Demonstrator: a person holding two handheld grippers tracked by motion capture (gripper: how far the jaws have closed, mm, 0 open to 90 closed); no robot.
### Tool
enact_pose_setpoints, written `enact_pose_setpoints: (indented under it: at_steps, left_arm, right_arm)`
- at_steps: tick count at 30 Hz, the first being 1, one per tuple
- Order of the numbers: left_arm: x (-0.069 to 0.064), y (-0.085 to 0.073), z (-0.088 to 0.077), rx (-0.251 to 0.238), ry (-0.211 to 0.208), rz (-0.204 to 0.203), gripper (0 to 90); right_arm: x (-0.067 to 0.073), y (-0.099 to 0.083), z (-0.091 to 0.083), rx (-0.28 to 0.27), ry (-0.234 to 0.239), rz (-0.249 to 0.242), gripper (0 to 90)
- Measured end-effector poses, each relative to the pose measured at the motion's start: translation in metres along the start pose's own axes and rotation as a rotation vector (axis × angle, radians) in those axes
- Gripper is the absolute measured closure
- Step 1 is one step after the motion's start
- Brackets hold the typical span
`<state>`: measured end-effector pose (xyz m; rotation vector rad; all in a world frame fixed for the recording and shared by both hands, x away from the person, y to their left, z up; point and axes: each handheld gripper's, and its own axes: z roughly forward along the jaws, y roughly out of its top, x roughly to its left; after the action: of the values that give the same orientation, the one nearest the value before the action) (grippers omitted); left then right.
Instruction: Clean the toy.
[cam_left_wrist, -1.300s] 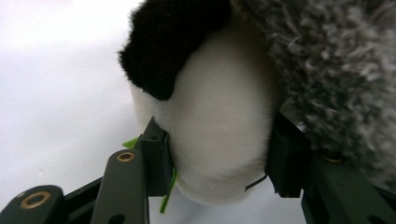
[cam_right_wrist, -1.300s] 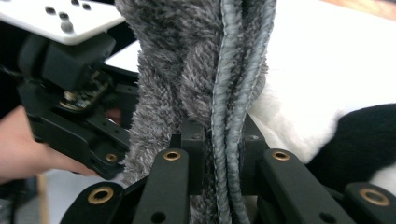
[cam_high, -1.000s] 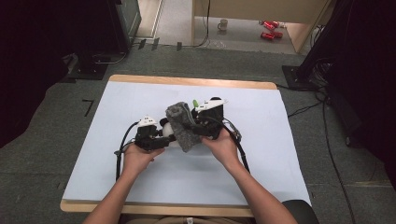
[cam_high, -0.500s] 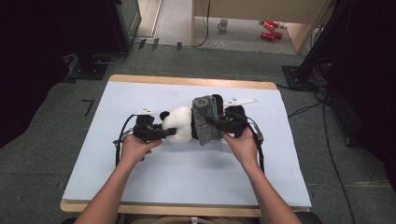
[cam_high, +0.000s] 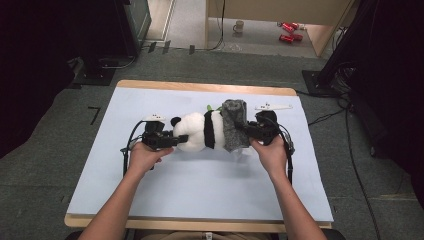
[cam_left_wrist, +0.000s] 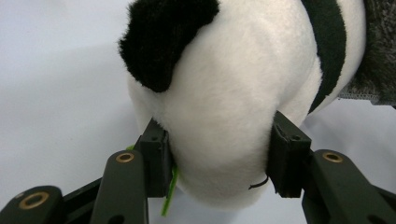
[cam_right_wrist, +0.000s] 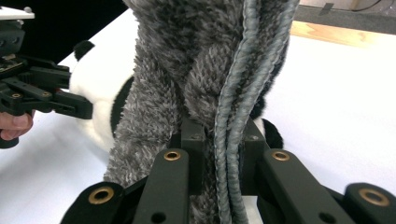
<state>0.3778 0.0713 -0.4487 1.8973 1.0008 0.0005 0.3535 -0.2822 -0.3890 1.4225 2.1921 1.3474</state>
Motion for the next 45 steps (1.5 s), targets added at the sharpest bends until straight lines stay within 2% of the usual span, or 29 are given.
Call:
enact_pose_setpoints:
  at_steps: [9,11,14,17,21,28,31,34,40,45]
  left_arm:
    - [-0.002,0.001,-0.001,0.003,0.001,0.029,47.9]
    - [-0.001,0.001,-0.002,0.004,-0.004,0.036,44.6]
    - [0.0,0.001,-0.003,-0.011,-0.02,0.036,35.2]
    - [-0.001,0.0,-0.005,-0.026,-0.013,0.086,29.2]
    - [-0.002,-0.004,-0.008,-0.042,0.011,0.155,26.7]
    - [-0.001,-0.016,-0.006,-0.017,0.013,0.179,27.5]
    - [-0.002,-0.019,0.003,-0.034,0.046,0.212,26.2]
    - [-0.002,-0.02,0.01,-0.061,0.069,0.203,24.8]
    - [-0.001,-0.021,0.018,-0.08,0.09,0.184,23.8]
    - [-0.001,-0.021,0.021,-0.098,0.125,0.172,40.5]
  right_arm:
    - [-0.005,-0.004,-0.002,0.011,-0.024,0.002,78.6]
    - [-0.004,-0.006,-0.002,0.009,-0.03,-0.002,78.5]
    - [-0.004,-0.006,-0.002,0.007,-0.034,0.001,78.4]
    - [-0.006,-0.005,-0.001,0.002,-0.034,0.003,78.3]
    - [-0.008,-0.003,0.001,-0.004,-0.034,0.007,78.1]
    - [-0.014,0.003,0.006,-0.015,-0.032,0.016,77.2]
    - [-0.016,0.005,0.009,-0.024,-0.032,0.02,76.1]
    - [-0.017,0.007,0.013,-0.044,-0.044,0.02,75.3]
    - [-0.019,0.009,0.016,-0.06,-0.04,0.039,75.7]
    - [-0.017,0.013,0.008,-0.06,0.023,0.08,78.1]
